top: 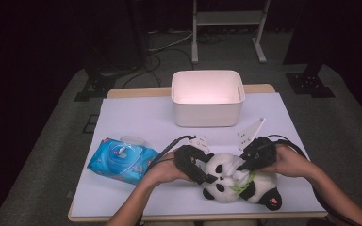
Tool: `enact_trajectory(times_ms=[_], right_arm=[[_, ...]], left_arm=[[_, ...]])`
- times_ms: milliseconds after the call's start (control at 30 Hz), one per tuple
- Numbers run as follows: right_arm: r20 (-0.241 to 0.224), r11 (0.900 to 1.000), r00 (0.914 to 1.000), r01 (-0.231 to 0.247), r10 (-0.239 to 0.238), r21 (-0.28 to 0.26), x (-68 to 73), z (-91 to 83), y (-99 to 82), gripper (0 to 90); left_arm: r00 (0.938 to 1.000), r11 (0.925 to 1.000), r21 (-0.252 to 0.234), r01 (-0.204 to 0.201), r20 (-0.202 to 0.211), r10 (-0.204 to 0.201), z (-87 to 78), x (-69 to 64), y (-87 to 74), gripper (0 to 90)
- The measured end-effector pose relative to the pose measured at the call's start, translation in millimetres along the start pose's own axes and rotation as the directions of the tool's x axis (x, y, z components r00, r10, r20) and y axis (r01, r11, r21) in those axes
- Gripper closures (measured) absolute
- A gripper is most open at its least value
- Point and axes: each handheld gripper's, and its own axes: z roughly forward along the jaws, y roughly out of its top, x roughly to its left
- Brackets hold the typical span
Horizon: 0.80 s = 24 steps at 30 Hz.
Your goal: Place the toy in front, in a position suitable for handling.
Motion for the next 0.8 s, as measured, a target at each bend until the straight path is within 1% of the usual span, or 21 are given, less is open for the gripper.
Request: enact_trajectory(times_ms=[67, 100, 167, 200, 233, 333, 433, 500, 533, 567, 633, 700, 800], right_arm=[[0.005, 0.9999, 0.9999, 0.015, -0.015, 0.005, 0.9, -1.0, 3.5, 82.7], [0.001, 0.9999, 0.9999, 0.014, -0.014, -0.003, 0.5, -1.7, 5.0, 82.7], [-0.007, 0.9999, 0.9999, 0.011, -0.011, -0.001, -1.2, -1.7, 7.6, 82.7], [-0.009, 0.9999, 0.9999, 0.010, -0.010, 0.003, -1.7, -1.3, 8.8, 82.7], [-0.009, 0.9999, 0.9999, 0.014, -0.014, 0.006, -2.1, -1.0, 10.3, 82.7], [-0.010, 0.9997, 0.9997, 0.023, -0.023, -0.006, -2.7, -1.3, 16.4, 82.6], [-0.013, 0.9990, 0.9990, 0.044, -0.044, 0.011, -2.0, 1.5, 24.4, 82.6], [-0.014, 0.9986, 0.9987, 0.049, -0.048, 0.021, -2.8, 3.0, 28.9, 82.6], [-0.010, 0.9983, 0.9987, 0.050, -0.050, 0.028, -3.5, 3.4, 30.7, 82.6], [-0.009, 0.9980, 0.9985, 0.054, -0.054, 0.032, -4.8, 3.5, 31.7, 82.6], [-0.002, 0.9982, 0.9990, 0.046, -0.046, 0.038, -7.3, 3.1, 31.8, 82.6], [-0.003, 0.9984, 0.9993, 0.038, -0.037, 0.042, -9.3, 2.9, 29.5, 82.6], [-0.002, 0.9984, 0.9997, 0.025, -0.025, 0.050, -8.4, 1.7, 23.7, 82.6]], left_arm=[[1.0000, 1.0000, 0.004, -0.005, 0.000, 0.005, -0.7, -0.6, 0.2, 22.5], [1.0000, 1.0000, 0.005, -0.007, -0.003, 0.007, -0.9, -1.2, 0.2, 23.0], [0.9998, 0.9999, 0.010, -0.013, -0.014, 0.013, -0.7, -3.4, 0.2, 23.0], [0.9996, 0.9996, 0.016, -0.022, -0.017, 0.022, -0.8, -4.2, 0.3, 23.0], [0.9995, 0.9996, 0.015, -0.025, -0.017, 0.025, -0.6, -4.6, 0.3, 23.0], [0.9994, 0.9995, 0.011, -0.028, -0.019, 0.028, -0.3, -5.8, 0.4, 23.0], [0.9984, 0.9985, 0.021, -0.051, -0.021, 0.051, -1.2, -8.0, 0.7, 23.0], [0.9985, 0.9985, 0.022, -0.051, -0.018, 0.051, -0.9, -9.1, 0.4, 23.0], [0.9982, 0.9979, 0.027, -0.059, -0.013, 0.059, -0.6, -9.3, 0.2, 23.0], [0.9980, 0.9978, 0.028, -0.060, -0.018, 0.060, 0.6, -10.0, -0.2, 23.1], [0.9976, 0.9974, 0.033, -0.064, -0.026, 0.065, 1.6, -9.8, -0.5, 23.0], [0.9981, 0.9981, 0.026, -0.056, -0.025, 0.057, 1.6, -8.8, -1.1, 23.1], [0.9985, 0.9983, 0.026, -0.053, -0.016, 0.053, 0.1, -7.5, -1.4, 23.1]])
